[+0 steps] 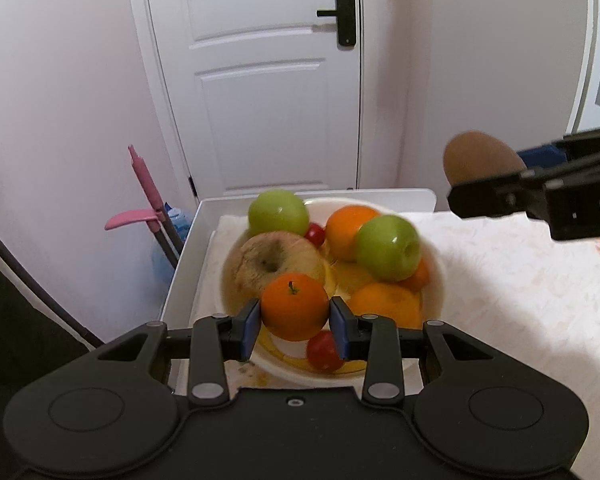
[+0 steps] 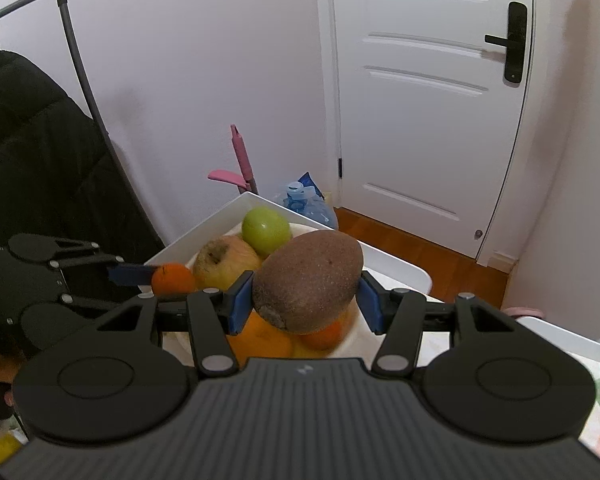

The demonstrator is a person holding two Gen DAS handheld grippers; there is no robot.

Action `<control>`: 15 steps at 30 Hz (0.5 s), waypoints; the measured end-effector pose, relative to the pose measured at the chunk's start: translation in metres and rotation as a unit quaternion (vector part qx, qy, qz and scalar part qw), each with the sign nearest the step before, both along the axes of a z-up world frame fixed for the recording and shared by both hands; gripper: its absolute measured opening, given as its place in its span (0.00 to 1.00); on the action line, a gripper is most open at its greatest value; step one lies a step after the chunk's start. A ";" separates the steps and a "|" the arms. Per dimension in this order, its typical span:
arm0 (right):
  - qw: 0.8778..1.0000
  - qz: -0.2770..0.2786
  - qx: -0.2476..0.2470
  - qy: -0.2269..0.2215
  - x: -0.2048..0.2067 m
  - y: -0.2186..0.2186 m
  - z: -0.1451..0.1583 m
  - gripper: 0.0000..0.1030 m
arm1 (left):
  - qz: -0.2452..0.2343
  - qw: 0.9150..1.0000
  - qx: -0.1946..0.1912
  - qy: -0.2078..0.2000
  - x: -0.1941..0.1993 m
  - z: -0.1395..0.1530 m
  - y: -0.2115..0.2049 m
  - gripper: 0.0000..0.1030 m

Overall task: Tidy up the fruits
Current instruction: 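Carry the tangerine and kiwi to the duck bowl with both tools, then open both tools to release the tangerine and kiwi into the bowl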

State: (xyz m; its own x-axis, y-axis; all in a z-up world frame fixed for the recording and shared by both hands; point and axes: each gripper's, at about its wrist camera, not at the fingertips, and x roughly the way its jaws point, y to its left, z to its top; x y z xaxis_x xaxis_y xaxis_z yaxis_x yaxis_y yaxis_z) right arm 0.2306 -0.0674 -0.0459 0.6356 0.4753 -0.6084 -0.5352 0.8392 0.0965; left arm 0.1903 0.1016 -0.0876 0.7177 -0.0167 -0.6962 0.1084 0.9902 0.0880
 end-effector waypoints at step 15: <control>1.000 0.001 -0.010 -0.006 0.008 0.040 0.003 0.67 | -0.024 1.000 -0.012 0.006 0.006 -0.004 0.021 0.87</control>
State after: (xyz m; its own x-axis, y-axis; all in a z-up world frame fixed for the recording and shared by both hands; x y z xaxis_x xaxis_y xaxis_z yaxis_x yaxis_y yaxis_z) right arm 0.2390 -0.0277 -0.0429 0.6416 0.4645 -0.6104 -0.5383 0.8396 0.0730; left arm 0.1960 0.1224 -0.0916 0.7073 -0.0682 -0.7036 0.1569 0.9857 0.0622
